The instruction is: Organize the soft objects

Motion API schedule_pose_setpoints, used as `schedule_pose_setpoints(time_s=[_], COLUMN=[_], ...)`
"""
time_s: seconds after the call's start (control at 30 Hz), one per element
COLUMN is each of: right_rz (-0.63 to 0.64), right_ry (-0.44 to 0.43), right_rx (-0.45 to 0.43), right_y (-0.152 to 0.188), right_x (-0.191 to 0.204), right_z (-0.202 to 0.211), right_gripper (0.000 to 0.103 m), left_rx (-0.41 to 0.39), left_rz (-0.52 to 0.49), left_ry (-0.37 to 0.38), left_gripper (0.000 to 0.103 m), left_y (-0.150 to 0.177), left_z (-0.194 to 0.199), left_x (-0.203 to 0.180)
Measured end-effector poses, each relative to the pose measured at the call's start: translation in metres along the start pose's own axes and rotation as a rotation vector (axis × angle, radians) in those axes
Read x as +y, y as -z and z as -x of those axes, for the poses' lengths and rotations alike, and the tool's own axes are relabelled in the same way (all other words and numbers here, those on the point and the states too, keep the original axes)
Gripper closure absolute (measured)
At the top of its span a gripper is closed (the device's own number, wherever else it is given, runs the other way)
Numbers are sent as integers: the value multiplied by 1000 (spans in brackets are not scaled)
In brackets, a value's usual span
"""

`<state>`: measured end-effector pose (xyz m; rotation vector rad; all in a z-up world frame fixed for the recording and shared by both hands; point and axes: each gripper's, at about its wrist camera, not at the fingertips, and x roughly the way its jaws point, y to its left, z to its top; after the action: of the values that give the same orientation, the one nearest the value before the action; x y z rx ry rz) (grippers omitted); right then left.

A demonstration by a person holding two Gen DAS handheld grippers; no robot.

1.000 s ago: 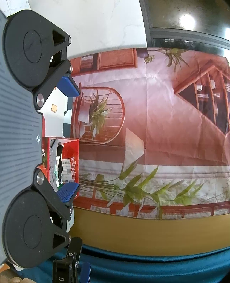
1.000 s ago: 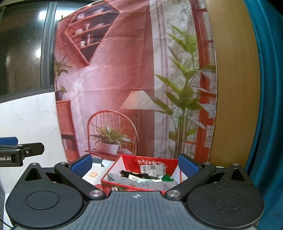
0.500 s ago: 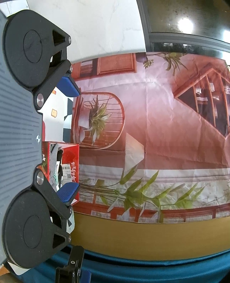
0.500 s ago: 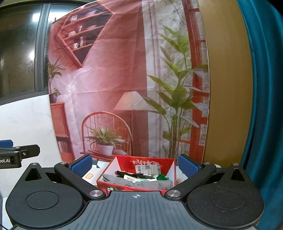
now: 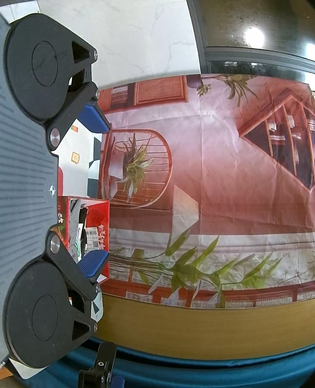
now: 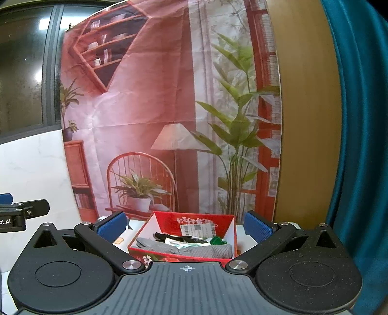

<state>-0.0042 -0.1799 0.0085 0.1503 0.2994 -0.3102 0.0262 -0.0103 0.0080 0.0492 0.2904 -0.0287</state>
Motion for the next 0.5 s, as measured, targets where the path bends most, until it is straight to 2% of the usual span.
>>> schedule_pose_setpoints(time_s=[0.5], right_rz=[-5], right_ry=[19], right_rx=[0], right_y=[2], right_x=[-2], right_z=[2], right_gripper=[0], left_rx=[10], left_rz=[19], left_ry=[-9], left_gripper=[0], left_y=[0], left_z=[-2], left_x=[2])
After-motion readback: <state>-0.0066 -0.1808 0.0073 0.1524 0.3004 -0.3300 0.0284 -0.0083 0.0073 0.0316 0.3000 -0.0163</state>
